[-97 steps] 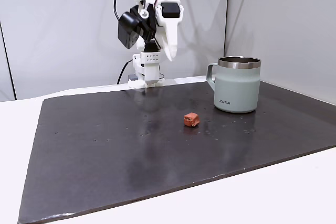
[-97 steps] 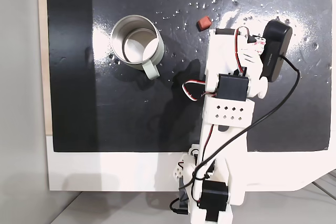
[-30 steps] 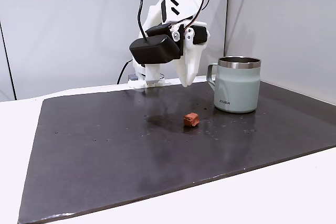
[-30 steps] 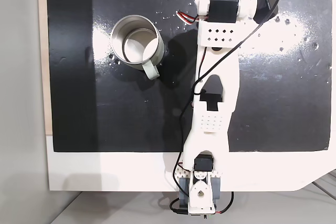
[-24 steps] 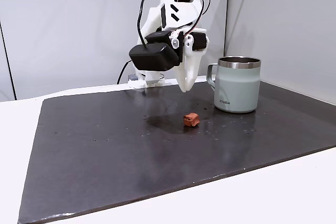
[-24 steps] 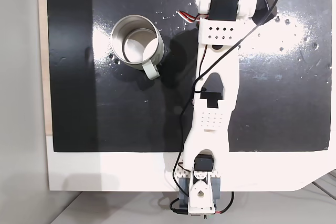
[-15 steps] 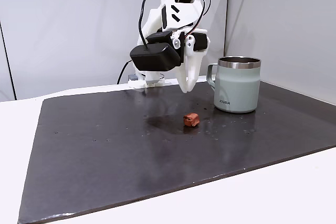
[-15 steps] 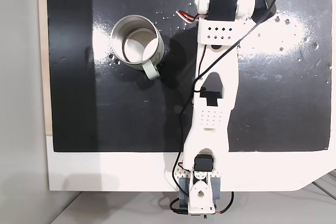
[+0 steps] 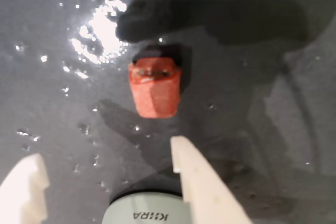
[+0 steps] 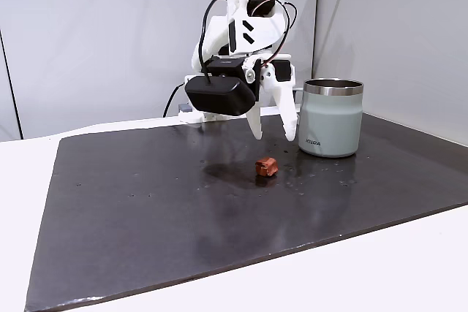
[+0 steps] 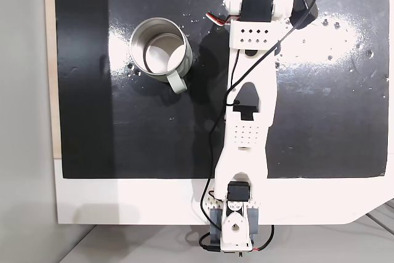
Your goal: Grasp a cube and put it in the cup.
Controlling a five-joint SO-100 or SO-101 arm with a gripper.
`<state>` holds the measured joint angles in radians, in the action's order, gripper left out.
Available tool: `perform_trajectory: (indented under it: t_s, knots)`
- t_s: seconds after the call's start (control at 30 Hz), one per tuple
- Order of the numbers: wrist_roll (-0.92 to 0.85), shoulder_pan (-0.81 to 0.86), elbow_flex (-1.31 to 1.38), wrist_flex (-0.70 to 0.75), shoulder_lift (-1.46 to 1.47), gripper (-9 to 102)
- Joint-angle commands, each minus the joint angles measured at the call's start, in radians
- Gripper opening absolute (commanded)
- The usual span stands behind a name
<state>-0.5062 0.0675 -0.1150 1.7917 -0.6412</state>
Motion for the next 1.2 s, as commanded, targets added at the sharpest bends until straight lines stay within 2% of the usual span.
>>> perform_trajectory:
  t_s: [0.0,0.83,1.17]
  knots:
    - [-0.014,0.009,0.009,0.009,-0.023,27]
    - [-0.041,0.021,0.098,0.008,0.19,24]
    - [-0.034,0.028,0.121,0.008,0.192,5]
